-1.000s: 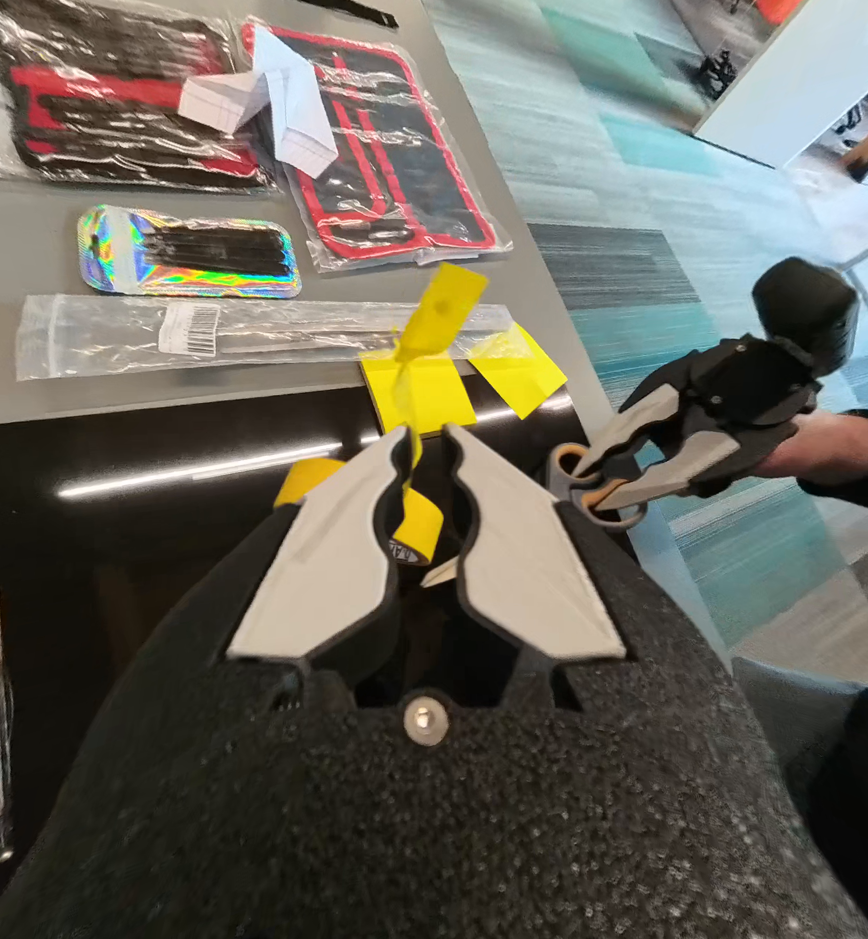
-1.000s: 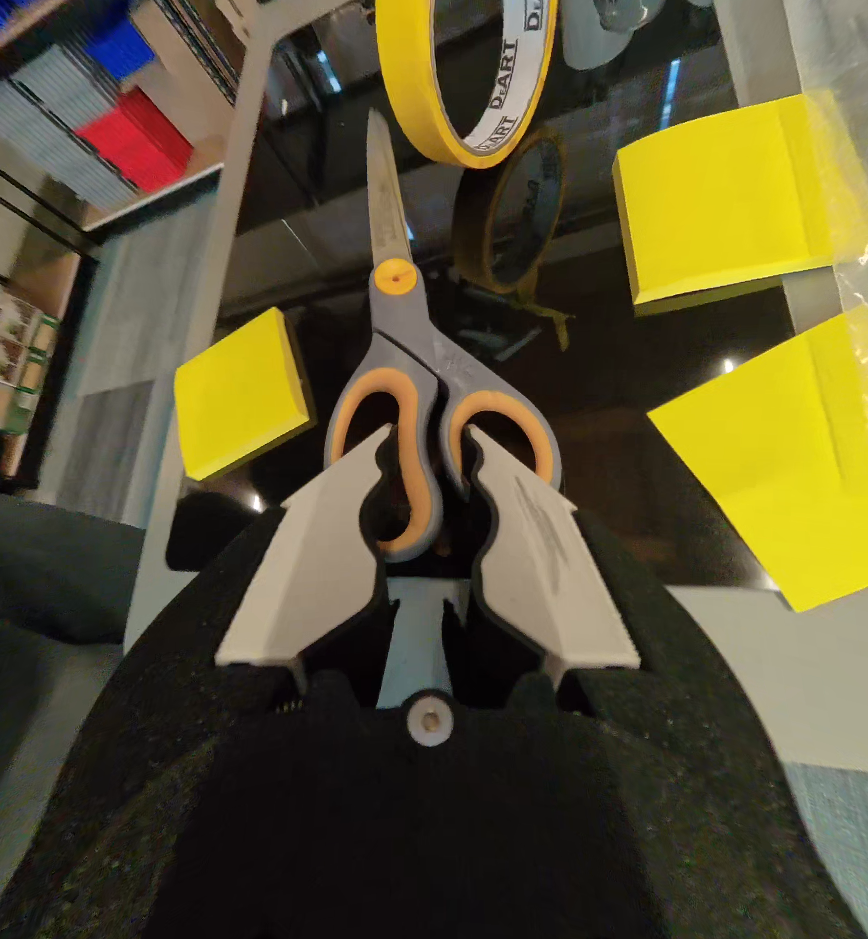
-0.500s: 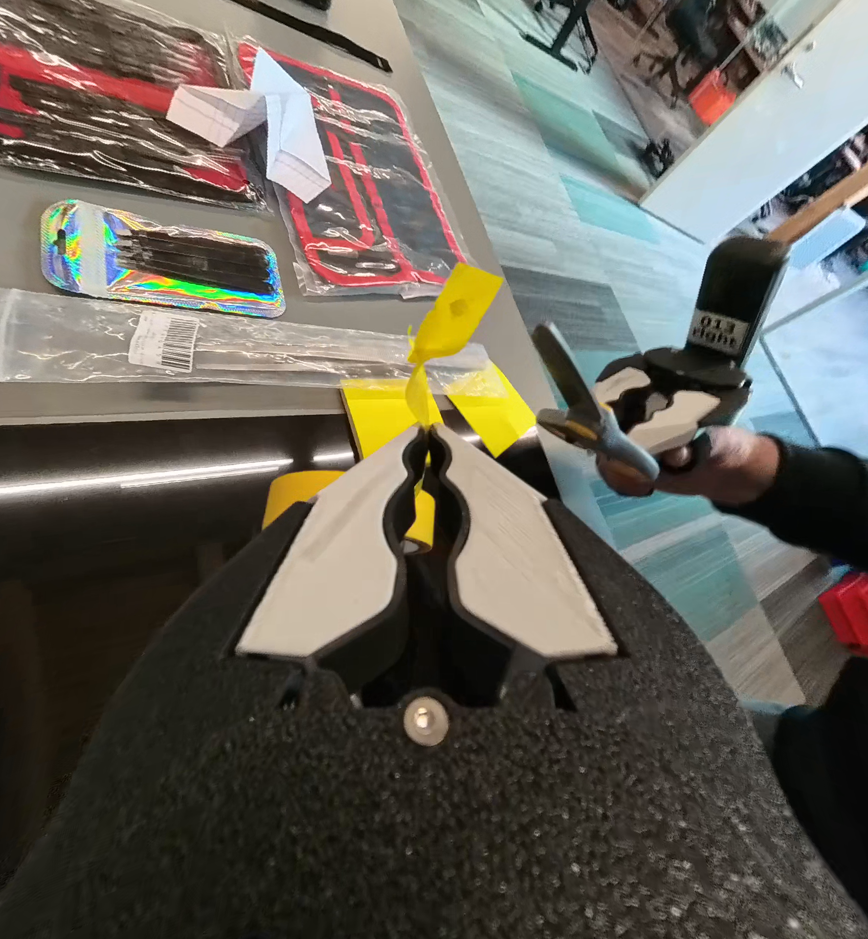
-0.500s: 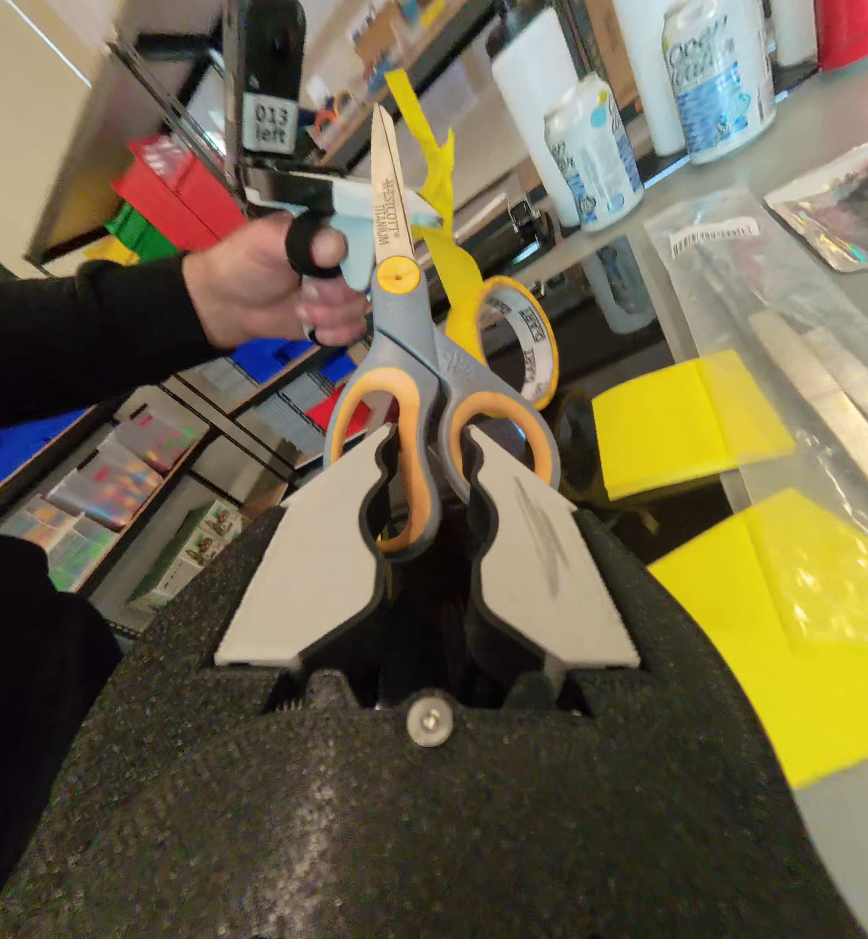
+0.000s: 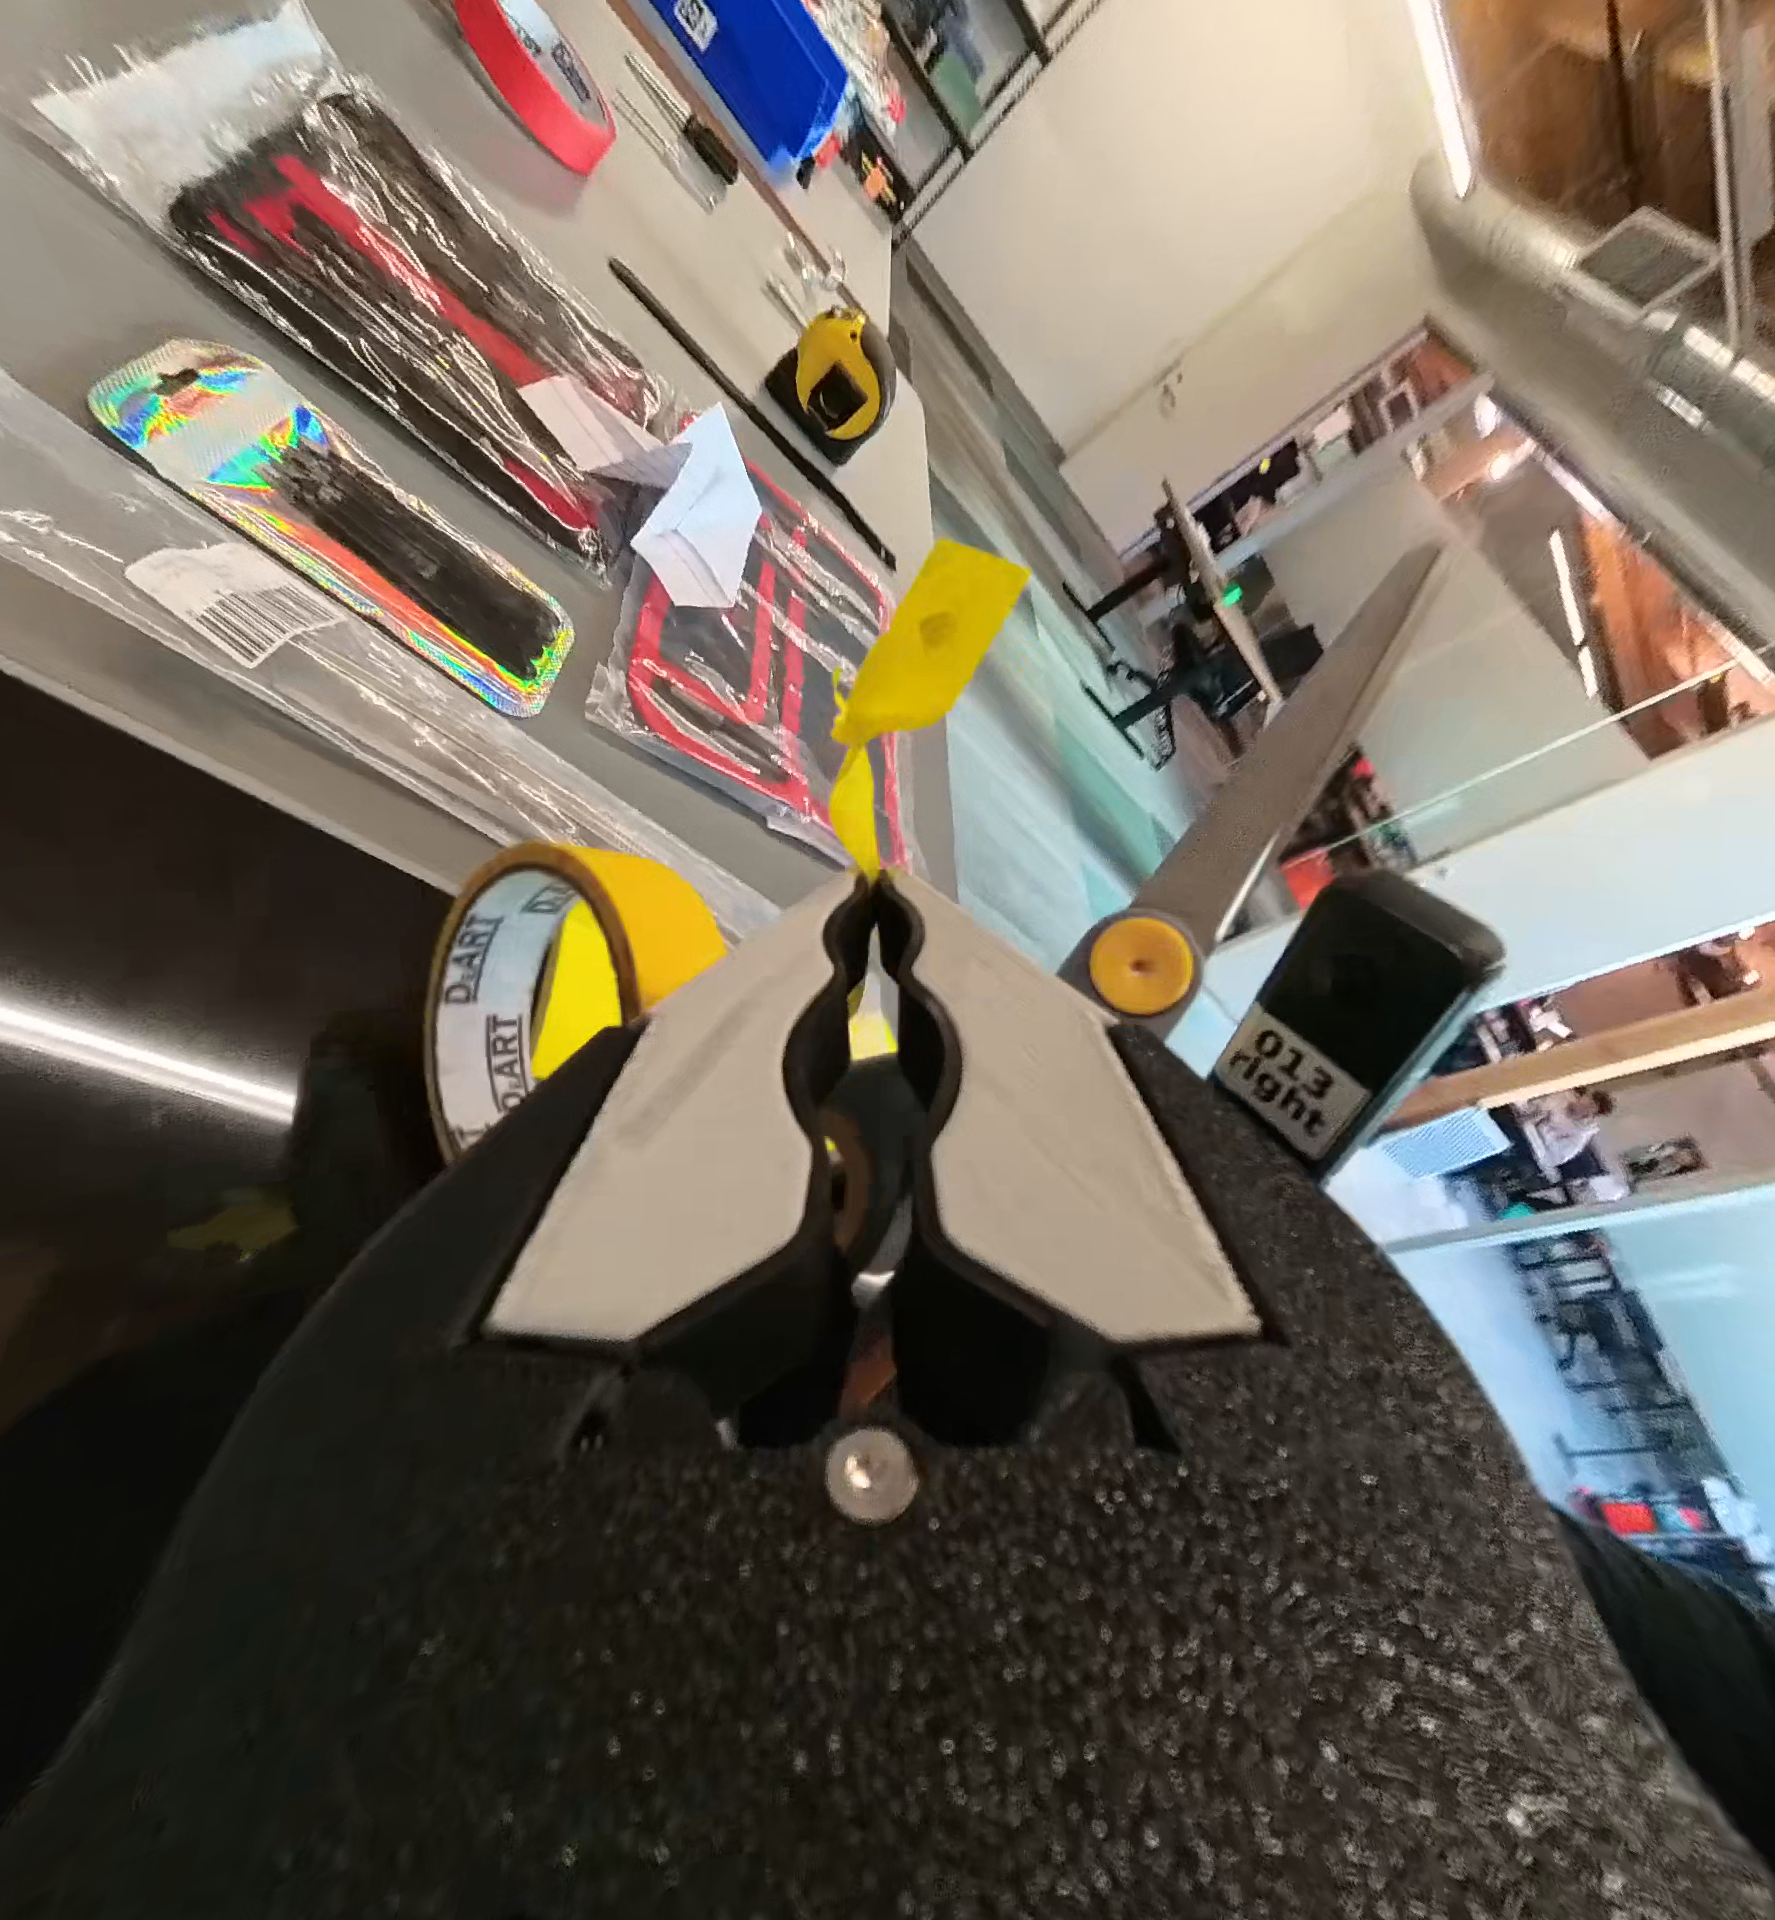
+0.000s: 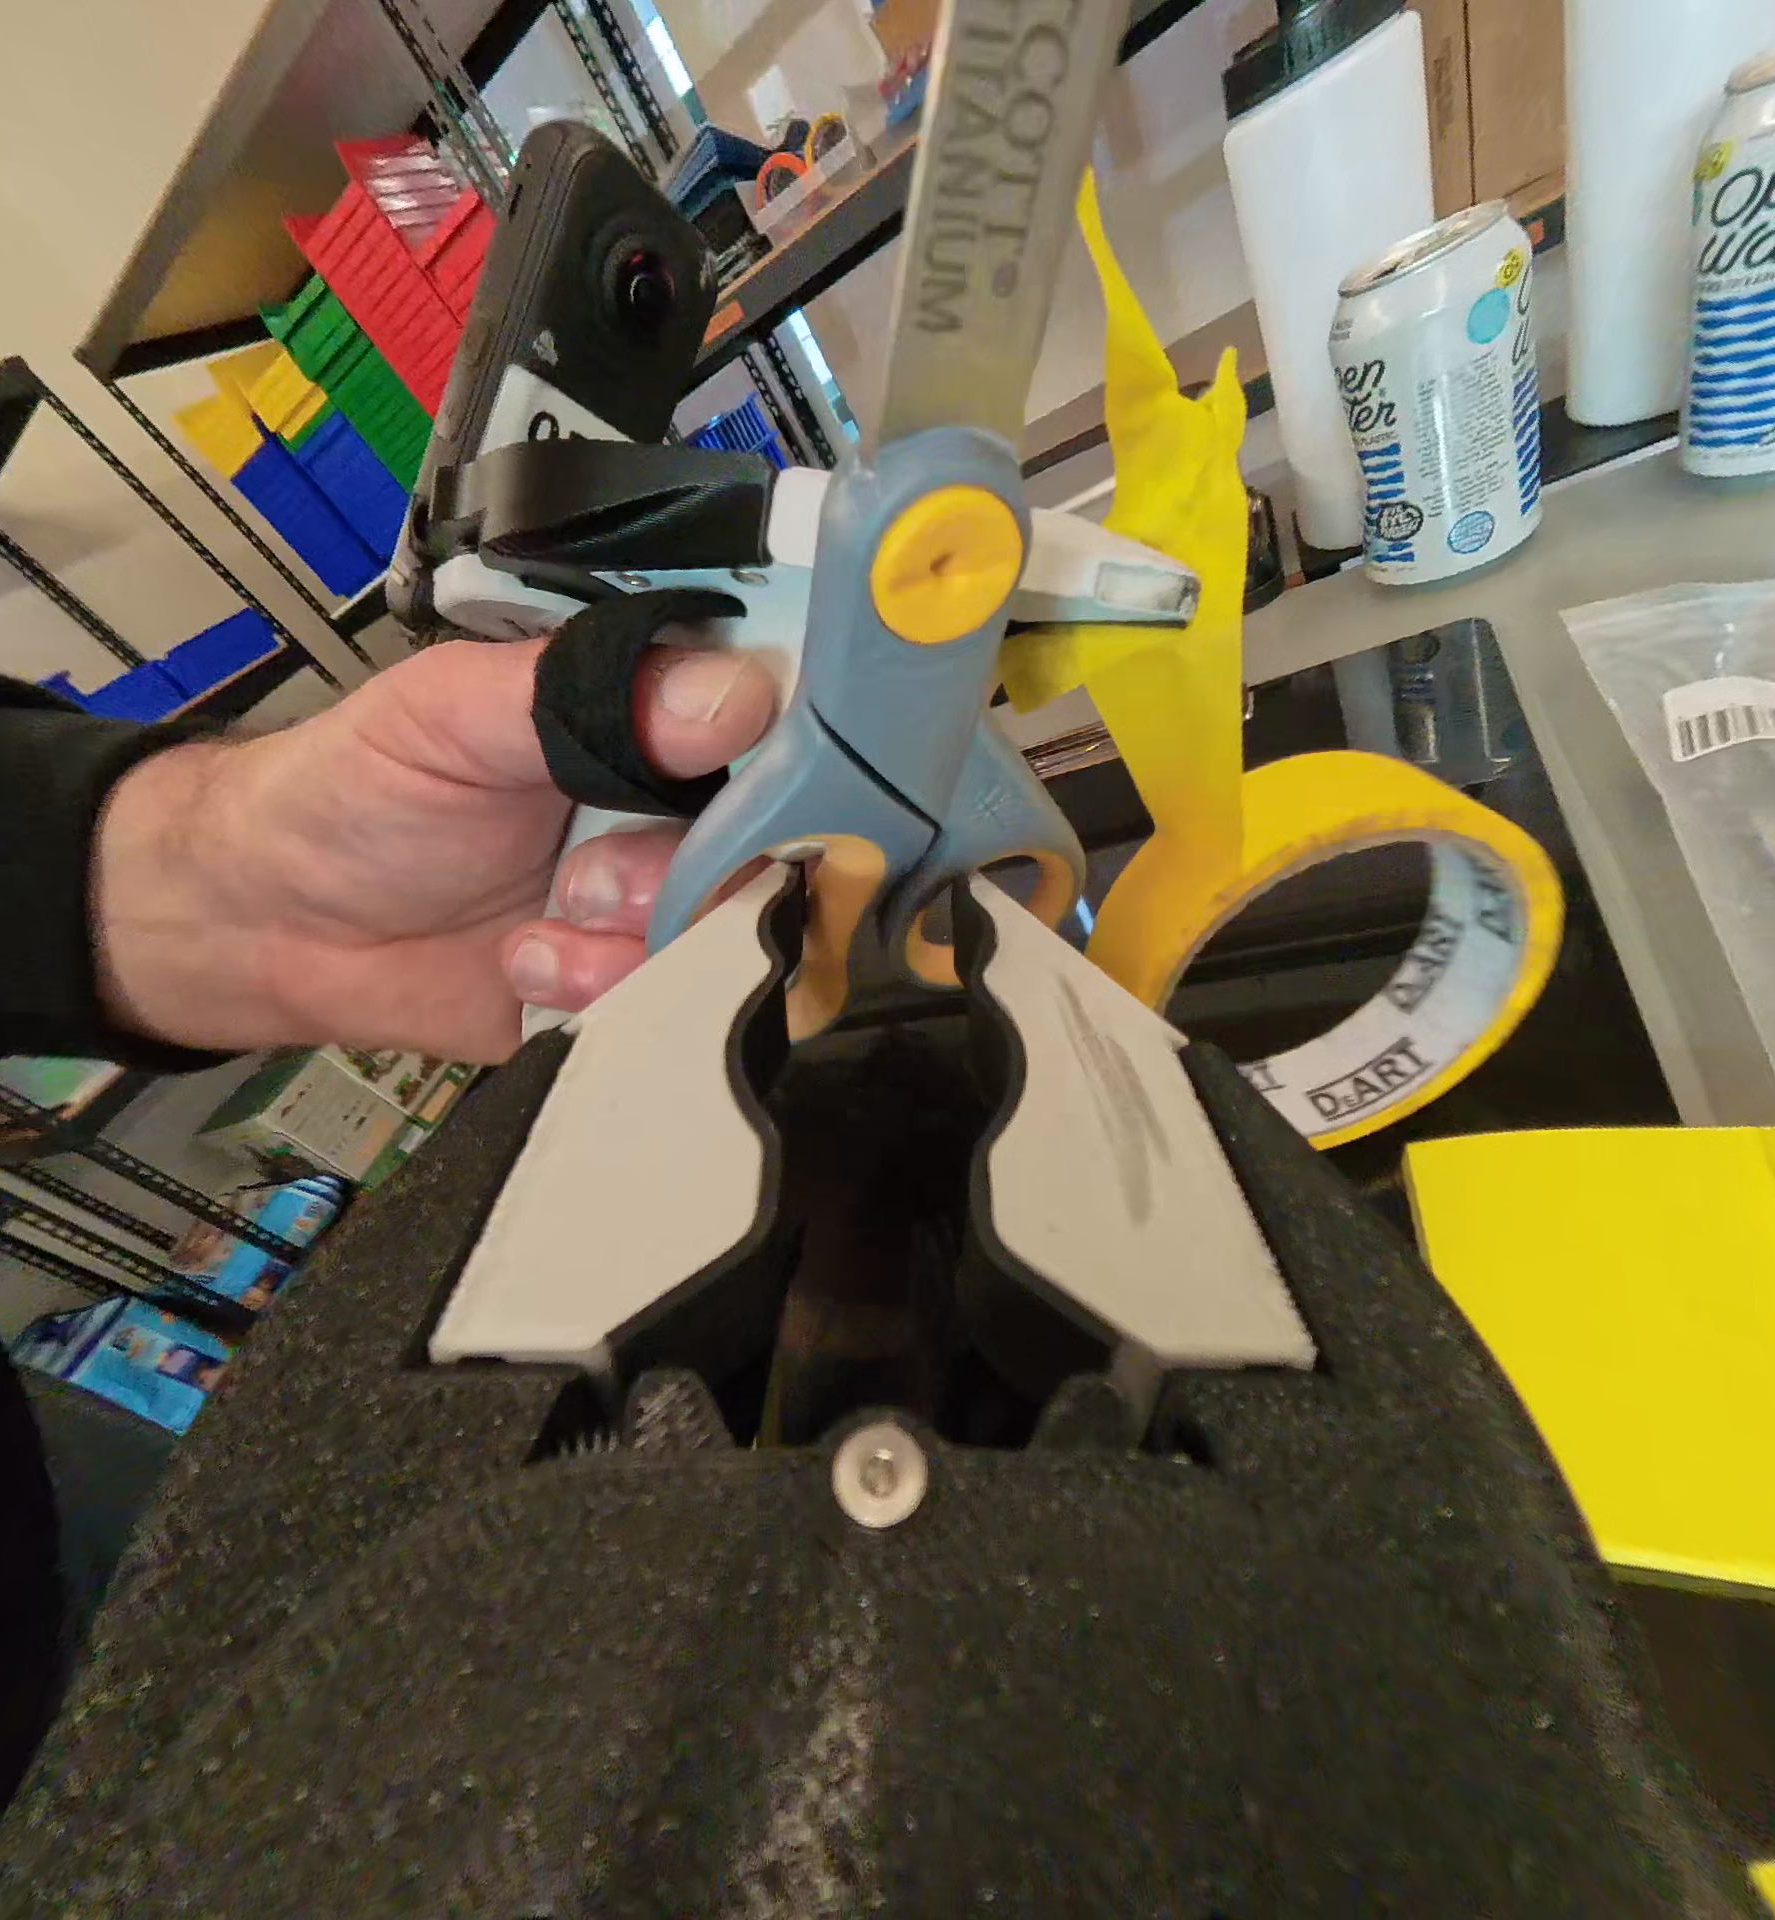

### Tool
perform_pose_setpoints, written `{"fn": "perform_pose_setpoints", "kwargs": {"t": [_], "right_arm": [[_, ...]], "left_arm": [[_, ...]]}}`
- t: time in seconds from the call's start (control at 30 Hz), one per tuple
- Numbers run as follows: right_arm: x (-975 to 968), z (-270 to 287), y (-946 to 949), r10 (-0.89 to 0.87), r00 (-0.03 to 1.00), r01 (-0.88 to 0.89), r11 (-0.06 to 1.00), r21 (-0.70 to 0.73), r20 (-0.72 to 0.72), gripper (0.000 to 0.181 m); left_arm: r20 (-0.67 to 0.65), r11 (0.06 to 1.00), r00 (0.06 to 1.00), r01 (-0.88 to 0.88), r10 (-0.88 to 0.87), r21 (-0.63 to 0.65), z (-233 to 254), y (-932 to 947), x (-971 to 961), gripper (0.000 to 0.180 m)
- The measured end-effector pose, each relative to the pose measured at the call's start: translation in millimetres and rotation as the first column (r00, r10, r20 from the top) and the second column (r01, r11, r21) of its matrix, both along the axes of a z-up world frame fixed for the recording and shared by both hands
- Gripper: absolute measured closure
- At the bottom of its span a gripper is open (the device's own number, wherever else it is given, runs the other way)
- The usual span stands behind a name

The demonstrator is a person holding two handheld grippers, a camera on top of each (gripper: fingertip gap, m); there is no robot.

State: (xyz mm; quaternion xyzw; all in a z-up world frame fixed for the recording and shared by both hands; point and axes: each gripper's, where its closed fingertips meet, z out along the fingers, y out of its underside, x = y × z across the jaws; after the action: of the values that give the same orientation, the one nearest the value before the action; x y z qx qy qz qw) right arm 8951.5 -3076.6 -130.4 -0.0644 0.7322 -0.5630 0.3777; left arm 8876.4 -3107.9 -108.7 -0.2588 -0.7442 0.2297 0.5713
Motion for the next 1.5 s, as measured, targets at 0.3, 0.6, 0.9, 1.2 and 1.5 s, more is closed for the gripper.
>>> {"fn": "perform_pose_setpoints", "kwargs": {"t": [0.3,0.6,0.9,1.2,1.5], "right_arm": [[6,23,2,0.088,0.975,-0.066,0.991,-0.113,0.205,0.146],[16,50,-2,0.102,0.943,-0.054,0.986,-0.158,0.316,0.109],[0,56,1,0.060,0.933,0.009,0.981,-0.192,0.353,0.121],[-11,59,22,0.102,0.963,-0.053,0.979,-0.199,0.250,0.125],[53,48,41,0.379,0.877,-0.339,0.924,-0.177,0.296,0.125]], "left_arm": [[-0.158,0.979,0.987,0.069,-0.039,0.192,22,3,-3,0.180],[-0.245,0.987,0.969,0.065,-0.027,0.148,43,-10,-8,0.180],[-0.253,0.998,0.967,0.043,-0.031,0.041,55,-3,-17,0.180],[-0.244,0.995,0.966,0.075,-0.087,-0.058,74,-18,-5,0.180],[-0.068,0.992,0.992,0.105,-0.109,-0.065,64,-37,-12,0.180]]}}
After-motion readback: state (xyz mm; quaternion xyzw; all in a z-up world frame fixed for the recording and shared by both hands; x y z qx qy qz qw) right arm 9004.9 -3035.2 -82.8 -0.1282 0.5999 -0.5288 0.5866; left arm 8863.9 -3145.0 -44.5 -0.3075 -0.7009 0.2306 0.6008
